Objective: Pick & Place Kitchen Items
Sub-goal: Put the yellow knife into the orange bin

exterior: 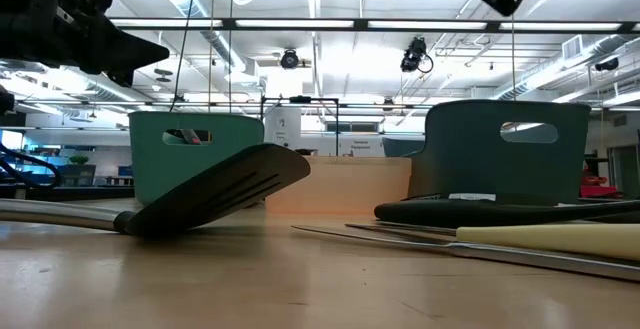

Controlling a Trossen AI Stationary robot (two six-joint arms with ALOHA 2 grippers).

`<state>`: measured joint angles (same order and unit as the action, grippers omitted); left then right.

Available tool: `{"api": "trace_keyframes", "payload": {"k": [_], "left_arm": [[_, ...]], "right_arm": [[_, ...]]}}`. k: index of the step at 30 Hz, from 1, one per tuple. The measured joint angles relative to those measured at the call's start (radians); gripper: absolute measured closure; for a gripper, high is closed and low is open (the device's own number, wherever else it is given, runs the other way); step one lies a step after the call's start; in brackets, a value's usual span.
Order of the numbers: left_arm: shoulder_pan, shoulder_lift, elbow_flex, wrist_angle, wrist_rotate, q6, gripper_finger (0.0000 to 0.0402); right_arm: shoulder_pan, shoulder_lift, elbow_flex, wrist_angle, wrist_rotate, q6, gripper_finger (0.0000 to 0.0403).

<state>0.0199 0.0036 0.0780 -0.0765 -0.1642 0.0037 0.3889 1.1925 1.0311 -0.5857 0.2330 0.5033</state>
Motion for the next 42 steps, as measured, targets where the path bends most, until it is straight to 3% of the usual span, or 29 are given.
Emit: {"api": "trace_keyframes", "payload": {"k": [5, 12, 16, 21, 25, 38, 42], "left_arm": [[0.0, 0.0, 0.0, 0.026, -0.003, 0.012, 0.0388], [0.001, 0.0, 0.0, 0.047, -0.004, 0.03, 0.0387], [0.001, 0.0, 0.0, 0.047, -0.004, 0.027, 0.0387], [0.001, 0.0, 0.0, 0.044, -0.001, 0.011, 0.0387], [0.001, 0.0, 0.0, 0.044, 0.0, 0.008, 0.0387], [0.001, 0.0, 0.0, 0.041, 0.0, 0.008, 0.0387], [0.001, 0.0, 0.0, 0.04, 0.0, 0.008, 0.0387]], "right_arm": [[0.07, 0.241, 0.174, -0.085, -0.121, 0.174, 0.0382], [0.122, 0.466, 0.253, -0.065, -0.2, 0.395, 0.0385], [0.145, 0.554, 0.252, -0.015, -0.268, 0.51, 0.0324], [0.163, 0.61, 0.252, 0.025, -0.249, 0.711, 0.0215], [0.174, 0.633, 0.252, 0.031, -0.227, 0.813, 0.0164], [0.222, 0.704, 0.252, 0.033, -0.164, 0.929, 0.0156], [0.222, 0.748, 0.252, 0.055, -0.199, 0.928, 0.0165]]}}
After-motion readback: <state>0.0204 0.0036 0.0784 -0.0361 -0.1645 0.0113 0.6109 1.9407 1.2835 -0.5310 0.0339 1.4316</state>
